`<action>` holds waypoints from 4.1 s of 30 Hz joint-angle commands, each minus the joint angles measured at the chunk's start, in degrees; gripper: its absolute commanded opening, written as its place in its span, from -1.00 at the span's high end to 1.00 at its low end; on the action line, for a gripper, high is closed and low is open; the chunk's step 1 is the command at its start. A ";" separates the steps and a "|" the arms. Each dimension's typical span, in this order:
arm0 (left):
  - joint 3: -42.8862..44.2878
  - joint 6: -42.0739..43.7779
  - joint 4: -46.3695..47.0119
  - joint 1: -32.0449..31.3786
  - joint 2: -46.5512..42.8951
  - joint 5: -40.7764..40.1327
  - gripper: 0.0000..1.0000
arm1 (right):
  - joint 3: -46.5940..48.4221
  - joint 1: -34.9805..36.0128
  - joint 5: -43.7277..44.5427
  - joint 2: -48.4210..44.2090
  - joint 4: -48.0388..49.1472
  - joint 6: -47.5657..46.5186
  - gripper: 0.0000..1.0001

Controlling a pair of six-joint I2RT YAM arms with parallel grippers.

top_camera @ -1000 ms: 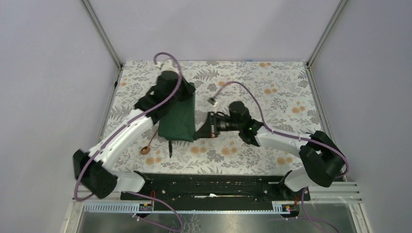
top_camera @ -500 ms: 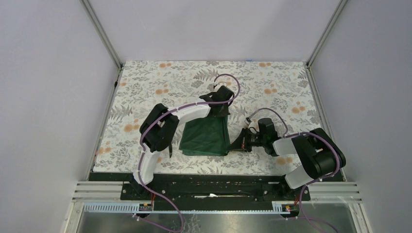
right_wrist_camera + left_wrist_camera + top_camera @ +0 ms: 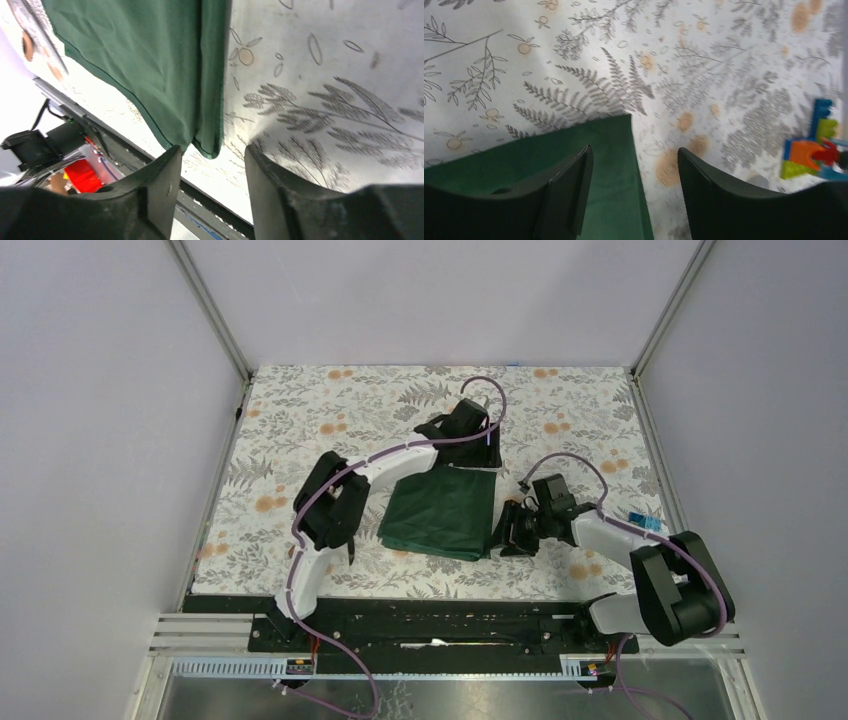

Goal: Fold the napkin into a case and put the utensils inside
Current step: Turn over the upper triangle folded napkin at the center of the board, then smooth out the lower triangle-folded napkin at the center of the board.

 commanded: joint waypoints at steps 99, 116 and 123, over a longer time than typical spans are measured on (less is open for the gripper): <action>-46.91 3.25 0.28 -10.57 -50.21 -1.74 -0.08 | 4.45 -1.34 -7.58 9.39 -4.01 -2.40 0.75; -54.65 3.10 0.50 1.32 -63.83 2.96 -0.08 | 21.80 -1.31 16.45 15.08 -30.50 -8.58 0.88; -56.04 3.25 -0.65 3.22 -67.67 3.11 -0.07 | 37.00 0.14 36.89 16.02 -42.39 -13.60 0.17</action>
